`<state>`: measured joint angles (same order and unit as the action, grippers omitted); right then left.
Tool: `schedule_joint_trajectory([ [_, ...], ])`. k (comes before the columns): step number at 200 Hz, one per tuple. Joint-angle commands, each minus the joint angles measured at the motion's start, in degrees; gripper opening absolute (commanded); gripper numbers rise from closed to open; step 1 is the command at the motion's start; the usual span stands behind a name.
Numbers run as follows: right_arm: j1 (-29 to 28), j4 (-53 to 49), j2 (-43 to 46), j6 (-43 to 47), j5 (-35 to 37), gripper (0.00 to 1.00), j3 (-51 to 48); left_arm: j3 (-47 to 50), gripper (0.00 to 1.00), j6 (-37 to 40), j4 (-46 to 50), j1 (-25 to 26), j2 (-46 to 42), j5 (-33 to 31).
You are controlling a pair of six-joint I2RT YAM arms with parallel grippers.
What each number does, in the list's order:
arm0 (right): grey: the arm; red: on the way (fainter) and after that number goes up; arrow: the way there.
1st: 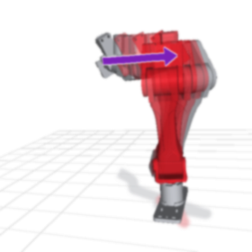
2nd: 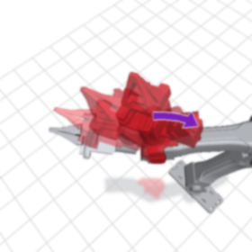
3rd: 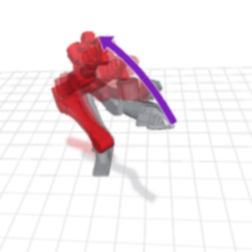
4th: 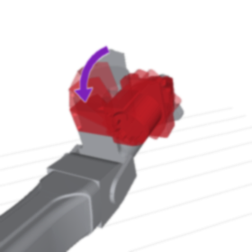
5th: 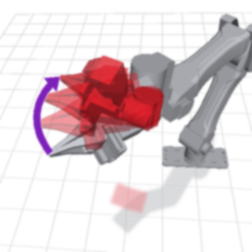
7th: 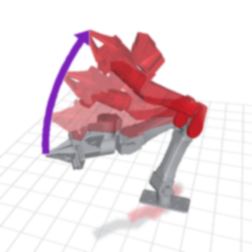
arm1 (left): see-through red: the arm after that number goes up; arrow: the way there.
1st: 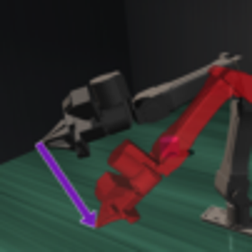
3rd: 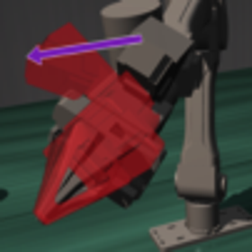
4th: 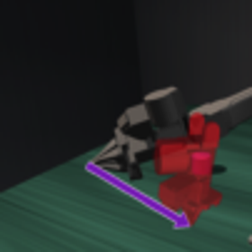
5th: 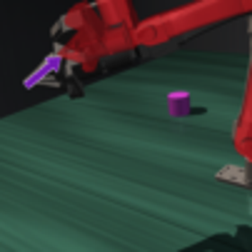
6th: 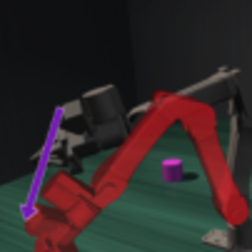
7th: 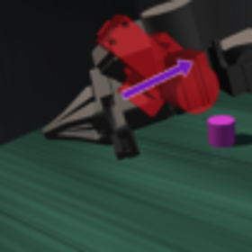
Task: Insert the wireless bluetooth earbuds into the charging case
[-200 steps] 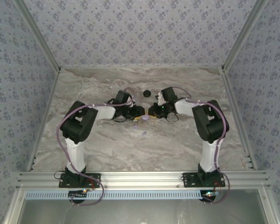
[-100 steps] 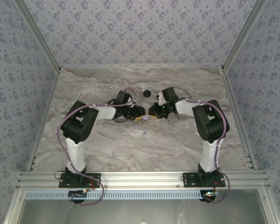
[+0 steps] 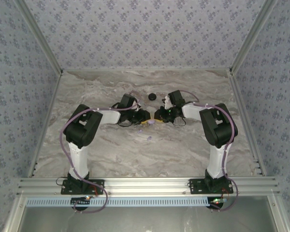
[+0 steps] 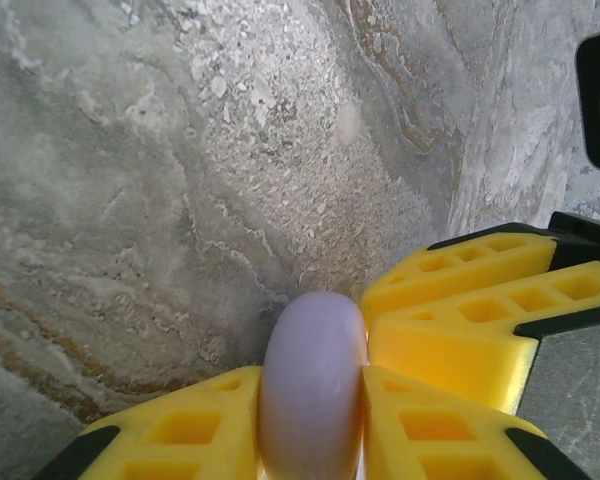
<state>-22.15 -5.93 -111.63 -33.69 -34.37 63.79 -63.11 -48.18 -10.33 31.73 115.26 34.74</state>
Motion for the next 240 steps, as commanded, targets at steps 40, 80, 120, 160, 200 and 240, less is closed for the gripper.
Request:
schedule_joint_trajectory([
  [40,1.18,-2.34,6.85,0.14,1.95,0.25,-4.51,4.08,0.25,0.73,-2.6,-0.13,-4.41,-1.85],
  [80,2.51,-4.03,15.68,3.83,2.89,0.32,-6.9,7.2,0.26,5.63,-3.21,-0.95,-12.6,-2.69],
  [120,3.84,-3.45,25.0,8.24,-0.26,0.39,-9.35,9.47,0.26,11.69,-2.5,-1.16,-21.47,-2.07],
  [160,4.01,-2.69,33.41,12.81,-4.37,0.48,-10.35,11.11,0.27,17.24,-1.89,-1.21,-29.36,-0.01],
  [200,3.96,-1.39,37.37,14.83,-9.0,0.51,-10.09,12.53,0.27,19.08,-4.33,-1.31,-33.79,4.43],
  [240,3.87,0.37,37.23,15.45,-14.33,0.54,-9.12,13.72,0.27,19.69,-7.62,-1.24,-36.74,9.29],
])
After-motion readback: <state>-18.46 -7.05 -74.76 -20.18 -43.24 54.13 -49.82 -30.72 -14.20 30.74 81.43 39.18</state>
